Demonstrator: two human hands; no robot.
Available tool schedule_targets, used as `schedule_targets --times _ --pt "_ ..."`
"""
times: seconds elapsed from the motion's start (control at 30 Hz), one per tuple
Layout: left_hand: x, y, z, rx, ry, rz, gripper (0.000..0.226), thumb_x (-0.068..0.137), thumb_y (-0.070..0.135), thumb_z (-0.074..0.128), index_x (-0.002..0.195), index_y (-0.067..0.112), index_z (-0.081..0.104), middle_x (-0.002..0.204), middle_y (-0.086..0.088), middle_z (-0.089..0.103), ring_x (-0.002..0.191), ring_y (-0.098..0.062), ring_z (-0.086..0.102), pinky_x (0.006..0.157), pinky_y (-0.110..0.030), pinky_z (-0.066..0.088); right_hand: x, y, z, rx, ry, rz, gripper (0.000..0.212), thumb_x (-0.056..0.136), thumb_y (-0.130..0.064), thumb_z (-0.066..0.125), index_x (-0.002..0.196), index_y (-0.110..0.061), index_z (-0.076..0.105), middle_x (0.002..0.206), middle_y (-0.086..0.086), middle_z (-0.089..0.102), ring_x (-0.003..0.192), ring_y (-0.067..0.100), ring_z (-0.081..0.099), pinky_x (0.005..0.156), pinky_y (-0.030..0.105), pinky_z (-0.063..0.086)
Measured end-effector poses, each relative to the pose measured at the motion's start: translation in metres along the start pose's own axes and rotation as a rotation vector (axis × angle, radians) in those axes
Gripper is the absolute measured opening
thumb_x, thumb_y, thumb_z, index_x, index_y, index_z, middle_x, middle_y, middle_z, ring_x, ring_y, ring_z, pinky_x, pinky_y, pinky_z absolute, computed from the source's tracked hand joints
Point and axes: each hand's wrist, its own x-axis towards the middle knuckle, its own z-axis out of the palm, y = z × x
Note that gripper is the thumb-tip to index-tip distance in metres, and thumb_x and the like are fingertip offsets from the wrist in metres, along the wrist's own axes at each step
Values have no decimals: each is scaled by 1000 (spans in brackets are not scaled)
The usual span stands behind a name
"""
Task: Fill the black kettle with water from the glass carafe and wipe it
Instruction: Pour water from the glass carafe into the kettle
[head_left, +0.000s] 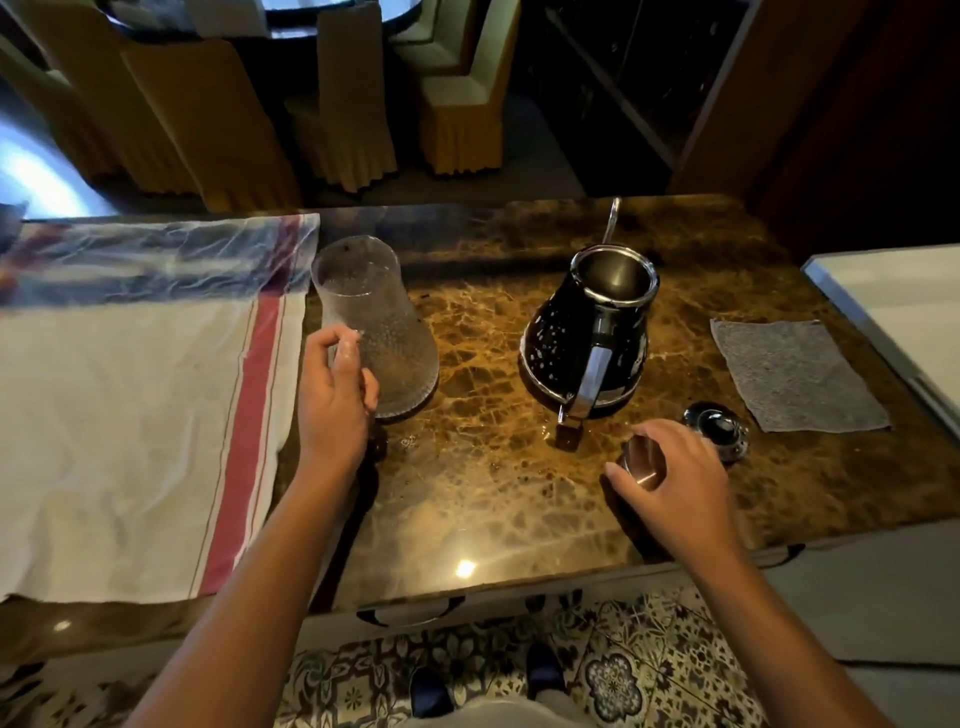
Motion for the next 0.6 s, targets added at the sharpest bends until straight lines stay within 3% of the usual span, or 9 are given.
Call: schedule_targets --times 0.1,0.2,0.3,0.37,0.43,0.5,0.6 --pt "0 0 -5 -22 -29 10 17 108 47 38 103 55 53 65 15 53 50 -6 47 47 -20 36 -1 -2 0 -67 -14 6 56 81 -46 85 127 -23 65 134 -1 64 126 28 56 103 48 46" --pt "1 -2 -8 -34 -57 12 16 109 47 39 105 52 53 63 14 52 50 -6 47 47 -19 37 0 -7 -3 -183 -132 50 64 86 -61 73 138 -27 59 150 0 54 140 26 45 113 51 39" --pt "3 -4 -10 -29 -76 23 16 109 47 38 107 51 54 63 12 52 48 -6 46 46 -19 37 6 -23 -19 -30 -108 79 65 91 -67 65 141 -26 60 160 1 44 152 25 32 120 51 34" --pt "4 -7 -11 -18 -72 23 16 109 48 38 108 50 54 61 10 51 46 -5 45 45 -18 37 9 -41 -33 209 13 47 54 90 -69 57 132 -35 63 146 -14 54 141 9 44 109 38 45" --pt "4 -9 -10 -17 -66 15 16 109 50 39 109 49 54 58 10 50 44 -4 44 44 -17 36 15 -65 -42 453 37 68 34 88 -69 55 114 -49 63 121 -30 64 116 -7 58 92 27 51" --pt "3 -8 -10 -16 -59 12 16 109 50 39 110 48 55 57 10 50 44 -4 44 44 -16 36 26 -85 -44 636 -7 137 34 85 -72 56 103 -44 64 108 -21 70 102 -3 65 85 30 54" --pt "1 -3 -10 3 -44 12 17 110 47 38 109 47 55 54 9 49 42 -4 42 43 -16 36 45 -99 -40 755 -43 253 42 85 -70 57 103 -32 63 108 -5 72 106 16 70 93 44 59"
